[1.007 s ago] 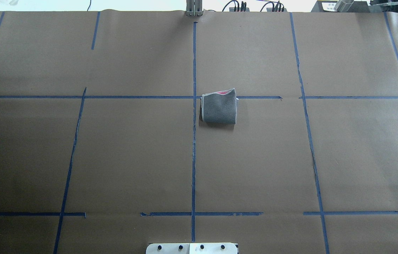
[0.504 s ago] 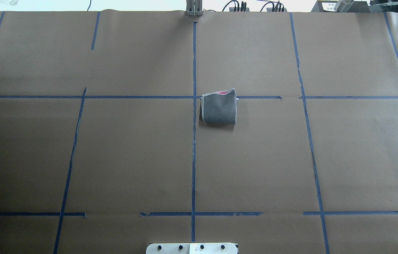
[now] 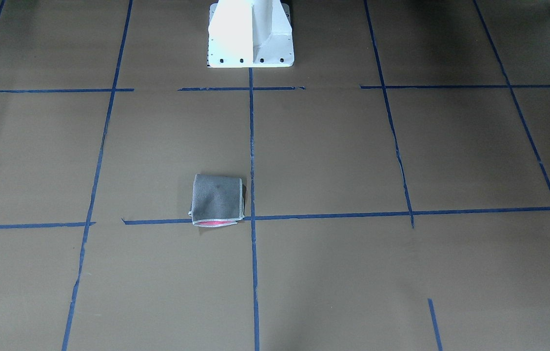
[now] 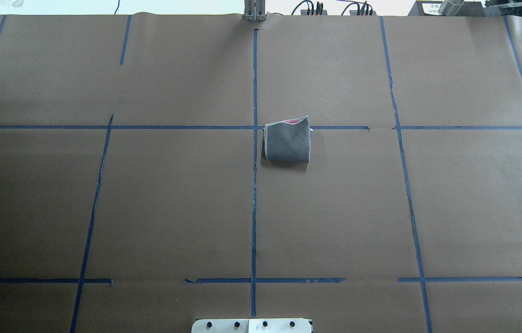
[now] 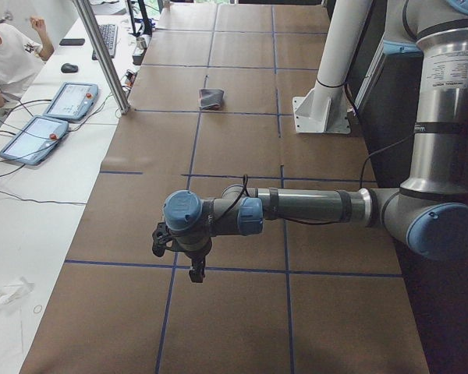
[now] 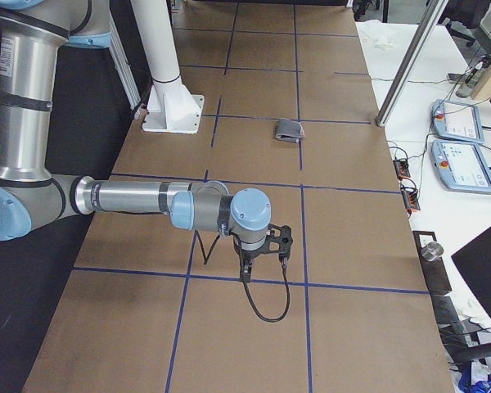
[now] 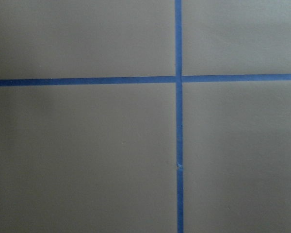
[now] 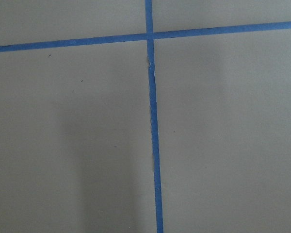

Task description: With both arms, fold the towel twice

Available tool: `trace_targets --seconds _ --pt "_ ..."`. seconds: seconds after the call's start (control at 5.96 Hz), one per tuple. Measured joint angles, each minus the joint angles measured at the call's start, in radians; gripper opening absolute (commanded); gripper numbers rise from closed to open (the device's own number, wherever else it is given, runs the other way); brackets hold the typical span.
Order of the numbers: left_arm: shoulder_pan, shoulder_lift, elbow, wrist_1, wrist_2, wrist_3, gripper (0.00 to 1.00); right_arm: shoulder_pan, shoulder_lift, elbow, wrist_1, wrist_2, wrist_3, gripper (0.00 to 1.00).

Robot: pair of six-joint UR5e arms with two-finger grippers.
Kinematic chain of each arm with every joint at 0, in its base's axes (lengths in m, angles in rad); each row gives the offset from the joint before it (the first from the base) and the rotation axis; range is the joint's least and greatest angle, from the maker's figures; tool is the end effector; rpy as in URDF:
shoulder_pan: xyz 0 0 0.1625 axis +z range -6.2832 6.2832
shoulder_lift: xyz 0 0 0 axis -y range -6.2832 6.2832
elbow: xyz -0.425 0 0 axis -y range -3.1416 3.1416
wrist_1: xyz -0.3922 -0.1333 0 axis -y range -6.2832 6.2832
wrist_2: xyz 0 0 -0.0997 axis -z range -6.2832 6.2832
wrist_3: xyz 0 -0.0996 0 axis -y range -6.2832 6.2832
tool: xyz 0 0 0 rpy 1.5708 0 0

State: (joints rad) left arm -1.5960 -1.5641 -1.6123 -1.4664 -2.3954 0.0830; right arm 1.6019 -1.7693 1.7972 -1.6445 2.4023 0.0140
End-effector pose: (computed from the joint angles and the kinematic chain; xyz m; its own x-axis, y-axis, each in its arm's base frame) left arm -0.0723 -0.4822 0.6482 0.6771 0.0148 -0.7357 -0.0311 0.9995 -0.0086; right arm 0.0723 -0.4027 0.6398 0.6719 0.0687 0.7375 -0.0405 0.9976 -0.0561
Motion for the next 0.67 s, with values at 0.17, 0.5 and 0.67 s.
trace_targets --seconds 0.17,0.5,0.67 --pt "0.000 0.001 -0.012 0.018 0.001 0.000 1.00 0.003 0.001 -0.002 0.000 0.000 0.002 1.00" --pt "0.001 0.001 -0.016 0.024 0.003 0.000 1.00 0.005 0.003 -0.001 0.000 0.002 0.006 1.00" --pt "0.001 0.001 -0.017 0.024 0.003 0.000 1.00 0.006 0.004 -0.001 0.000 0.003 0.006 1.00"
